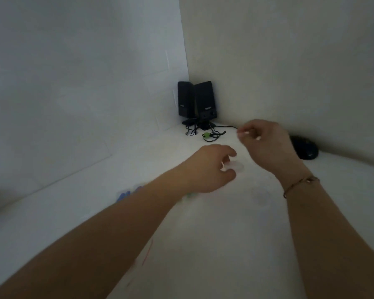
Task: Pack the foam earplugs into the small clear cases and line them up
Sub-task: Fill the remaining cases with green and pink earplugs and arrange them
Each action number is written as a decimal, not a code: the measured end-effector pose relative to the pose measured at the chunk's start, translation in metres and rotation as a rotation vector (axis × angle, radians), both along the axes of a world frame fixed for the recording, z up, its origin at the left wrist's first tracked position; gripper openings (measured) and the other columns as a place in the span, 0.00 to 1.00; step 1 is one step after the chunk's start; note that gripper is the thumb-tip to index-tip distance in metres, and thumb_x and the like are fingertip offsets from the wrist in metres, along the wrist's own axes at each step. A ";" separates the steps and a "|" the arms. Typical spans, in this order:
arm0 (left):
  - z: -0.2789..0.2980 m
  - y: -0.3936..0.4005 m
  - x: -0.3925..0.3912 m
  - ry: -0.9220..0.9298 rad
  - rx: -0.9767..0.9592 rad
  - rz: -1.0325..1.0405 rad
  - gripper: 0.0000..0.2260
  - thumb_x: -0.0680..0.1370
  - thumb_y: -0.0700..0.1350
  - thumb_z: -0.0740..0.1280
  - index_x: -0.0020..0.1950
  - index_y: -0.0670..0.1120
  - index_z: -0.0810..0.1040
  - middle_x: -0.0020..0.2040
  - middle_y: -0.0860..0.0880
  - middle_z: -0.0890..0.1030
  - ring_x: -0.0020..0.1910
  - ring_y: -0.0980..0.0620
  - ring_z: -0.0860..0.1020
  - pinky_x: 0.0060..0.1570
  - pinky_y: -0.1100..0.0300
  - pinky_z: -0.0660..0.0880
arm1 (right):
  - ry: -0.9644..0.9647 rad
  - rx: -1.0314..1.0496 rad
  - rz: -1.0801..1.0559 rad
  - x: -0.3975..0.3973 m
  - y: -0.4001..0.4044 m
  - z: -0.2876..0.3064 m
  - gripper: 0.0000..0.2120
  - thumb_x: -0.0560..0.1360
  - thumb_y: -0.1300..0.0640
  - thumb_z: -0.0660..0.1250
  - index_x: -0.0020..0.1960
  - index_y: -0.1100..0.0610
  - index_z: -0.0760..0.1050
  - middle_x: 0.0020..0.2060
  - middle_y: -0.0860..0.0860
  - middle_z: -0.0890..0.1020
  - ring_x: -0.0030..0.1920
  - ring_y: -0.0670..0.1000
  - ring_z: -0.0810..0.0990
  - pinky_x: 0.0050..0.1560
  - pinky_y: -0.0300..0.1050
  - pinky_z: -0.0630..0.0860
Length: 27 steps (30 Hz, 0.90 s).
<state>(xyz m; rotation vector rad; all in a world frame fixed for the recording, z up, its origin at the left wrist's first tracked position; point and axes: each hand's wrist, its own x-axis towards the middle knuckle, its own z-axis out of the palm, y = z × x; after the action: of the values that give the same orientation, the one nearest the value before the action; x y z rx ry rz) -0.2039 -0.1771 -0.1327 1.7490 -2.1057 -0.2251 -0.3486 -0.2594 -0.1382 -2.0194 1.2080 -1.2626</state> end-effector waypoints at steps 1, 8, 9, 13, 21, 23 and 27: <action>0.005 0.009 0.011 0.104 0.015 0.043 0.18 0.77 0.47 0.68 0.66 0.46 0.74 0.55 0.50 0.79 0.48 0.53 0.78 0.49 0.59 0.76 | 0.048 -0.040 0.106 0.006 0.009 0.003 0.04 0.75 0.56 0.68 0.45 0.49 0.81 0.36 0.42 0.80 0.33 0.41 0.76 0.41 0.36 0.72; 0.020 0.122 0.082 0.915 -0.035 0.230 0.11 0.73 0.41 0.73 0.55 0.43 0.82 0.48 0.43 0.85 0.47 0.46 0.84 0.46 0.59 0.80 | -0.050 -0.252 0.577 0.064 0.095 0.006 0.03 0.76 0.58 0.69 0.46 0.52 0.82 0.38 0.39 0.80 0.39 0.43 0.80 0.37 0.30 0.72; 0.018 0.138 0.090 1.022 -0.041 0.215 0.13 0.70 0.43 0.76 0.53 0.43 0.83 0.48 0.41 0.85 0.47 0.44 0.84 0.49 0.57 0.79 | -0.067 -0.263 0.636 0.072 0.108 0.003 0.03 0.76 0.54 0.69 0.47 0.52 0.82 0.39 0.40 0.81 0.40 0.43 0.80 0.37 0.31 0.72; 0.003 0.173 0.111 1.187 -0.077 0.185 0.25 0.56 0.54 0.83 0.48 0.44 0.85 0.49 0.38 0.84 0.48 0.43 0.83 0.51 0.53 0.80 | 0.032 -0.402 0.604 0.092 0.141 -0.008 0.12 0.73 0.43 0.68 0.49 0.50 0.80 0.42 0.42 0.82 0.41 0.42 0.79 0.40 0.30 0.70; -0.007 0.187 0.123 1.586 0.113 -0.002 0.22 0.63 0.47 0.81 0.54 0.40 0.83 0.51 0.39 0.84 0.46 0.46 0.84 0.43 0.61 0.81 | -0.073 -0.462 0.605 0.102 0.157 -0.015 0.10 0.74 0.46 0.70 0.51 0.50 0.79 0.42 0.42 0.83 0.41 0.40 0.80 0.39 0.35 0.75; -0.010 0.188 0.122 1.604 0.112 0.002 0.20 0.63 0.45 0.81 0.52 0.41 0.84 0.51 0.38 0.84 0.47 0.45 0.85 0.42 0.62 0.81 | -0.075 -0.475 0.618 0.102 0.158 -0.016 0.09 0.74 0.49 0.68 0.49 0.53 0.78 0.41 0.44 0.84 0.38 0.41 0.80 0.35 0.39 0.75; -0.010 0.189 0.120 1.567 0.059 0.089 0.14 0.63 0.43 0.77 0.47 0.42 0.85 0.49 0.38 0.84 0.45 0.45 0.85 0.40 0.63 0.81 | 0.022 -0.532 0.586 0.103 0.157 -0.019 0.07 0.75 0.51 0.67 0.48 0.53 0.80 0.41 0.45 0.85 0.35 0.42 0.80 0.34 0.43 0.75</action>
<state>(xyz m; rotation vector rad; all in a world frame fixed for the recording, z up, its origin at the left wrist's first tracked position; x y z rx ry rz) -0.0837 0.0119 -0.1422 0.9528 -0.8298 -1.1543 -0.2456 -0.1027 -0.1572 -2.4959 0.2284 -1.3308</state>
